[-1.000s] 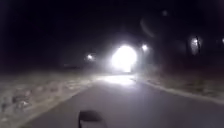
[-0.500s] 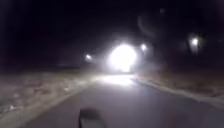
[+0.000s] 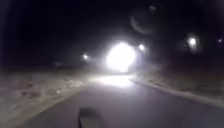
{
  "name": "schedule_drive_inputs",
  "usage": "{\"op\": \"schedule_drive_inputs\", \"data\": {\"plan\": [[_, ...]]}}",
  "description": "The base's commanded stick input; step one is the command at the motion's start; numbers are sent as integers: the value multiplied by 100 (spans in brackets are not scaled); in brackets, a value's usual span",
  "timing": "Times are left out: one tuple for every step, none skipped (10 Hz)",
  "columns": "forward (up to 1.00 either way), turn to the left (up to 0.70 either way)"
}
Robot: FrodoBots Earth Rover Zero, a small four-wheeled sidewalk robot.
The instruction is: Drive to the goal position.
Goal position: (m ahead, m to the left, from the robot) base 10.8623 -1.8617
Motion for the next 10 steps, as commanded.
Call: {"op": "schedule_drive_inputs", "data": {"plan": [[100,7],[100,6],[100,6],[100,6],[100,6],[100,6],[100,6],[100,6],[100,6],[100,6]]}}
